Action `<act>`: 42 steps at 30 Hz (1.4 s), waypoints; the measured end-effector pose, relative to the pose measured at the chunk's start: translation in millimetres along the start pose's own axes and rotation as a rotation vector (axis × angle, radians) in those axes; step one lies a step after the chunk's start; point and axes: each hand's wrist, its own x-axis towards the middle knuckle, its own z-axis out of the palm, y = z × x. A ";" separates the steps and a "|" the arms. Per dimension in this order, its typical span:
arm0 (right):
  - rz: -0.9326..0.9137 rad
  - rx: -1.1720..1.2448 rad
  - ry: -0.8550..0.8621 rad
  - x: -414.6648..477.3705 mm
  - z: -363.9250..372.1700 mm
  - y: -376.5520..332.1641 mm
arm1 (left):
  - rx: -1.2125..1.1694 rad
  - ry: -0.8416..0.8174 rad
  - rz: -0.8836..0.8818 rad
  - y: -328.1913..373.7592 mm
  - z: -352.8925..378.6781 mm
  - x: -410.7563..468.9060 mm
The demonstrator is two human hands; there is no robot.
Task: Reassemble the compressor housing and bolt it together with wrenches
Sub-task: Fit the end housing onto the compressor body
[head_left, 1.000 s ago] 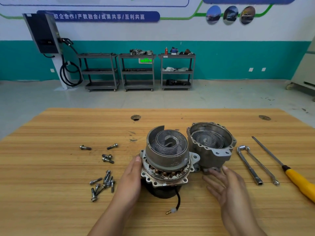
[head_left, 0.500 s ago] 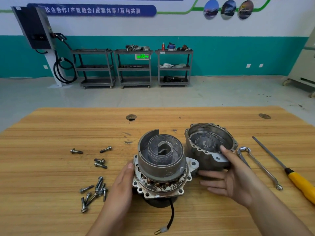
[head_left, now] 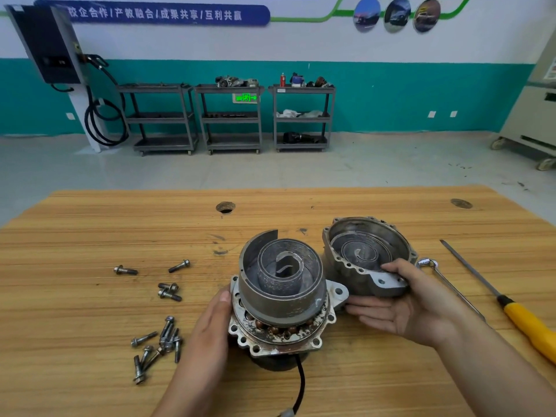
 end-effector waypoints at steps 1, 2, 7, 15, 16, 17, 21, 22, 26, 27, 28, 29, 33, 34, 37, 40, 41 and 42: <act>0.007 -0.001 0.004 -0.5 0.9 -1.6 | 0.000 0.000 -0.005 -0.4 -0.2 -0.3; 0.000 0.018 0.014 -1.1 2.0 -2.1 | 0.003 -0.004 -0.008 -0.7 -0.7 -0.4; -0.172 0.220 0.058 -2.5 -4.9 8.6 | -0.025 -0.034 -0.047 -3.2 -6.1 -0.2; -0.362 0.286 0.001 -16.5 -9.8 3.1 | -0.099 -0.028 -0.090 5.3 -9.1 -0.7; -0.380 0.279 -0.010 -18.9 -9.7 1.9 | -0.129 -0.038 -0.080 7.6 -10.0 0.5; -0.398 0.275 -0.026 -21.7 -9.2 0.5 | -0.145 -0.042 -0.054 10.1 -11.3 2.0; -0.459 0.224 -0.112 -34.8 -1.4 -6.1 | -0.151 0.047 0.083 25.7 -17.9 7.3; -0.474 0.190 -0.133 -37.6 1.7 -7.5 | -0.148 0.056 0.114 31.7 -19.1 7.6; -0.530 0.093 -0.213 -49.0 18.3 -11.7 | -0.099 0.034 0.210 55.5 -20.5 5.8; -0.544 0.078 -0.231 -52.4 23.8 -13.8 | -0.072 0.022 0.233 61.4 -19.9 5.1; -0.560 0.060 -0.248 -55.8 29.1 -15.9 | -0.041 0.012 0.249 67.0 -18.7 4.1; -0.575 0.035 -0.265 -59.3 34.2 -18.7 | -0.006 0.007 0.260 72.7 -17.1 3.3; -0.600 -0.073 -0.349 -74.4 57.1 -33.5 | 0.054 0.017 0.329 92.4 -13.9 1.3; -0.594 -0.089 -0.373 -77.5 63.7 -37.3 | 0.072 0.014 0.341 96.3 -13.8 0.9; -0.554 -0.079 -0.453 -84.1 86.2 -45.0 | 0.047 -0.011 0.361 102.6 -14.4 -1.1; -0.503 0.015 -0.526 -84.3 110.7 -42.5 | -0.088 0.064 0.445 103.0 -15.3 -4.7; -0.471 0.062 -0.557 -83.4 119.2 -40.3 | -0.142 0.092 0.476 103.1 -14.9 -6.6; -0.436 0.118 -0.592 -82.8 128.0 -37.7 | -0.214 0.082 0.473 104.5 -14.8 -8.8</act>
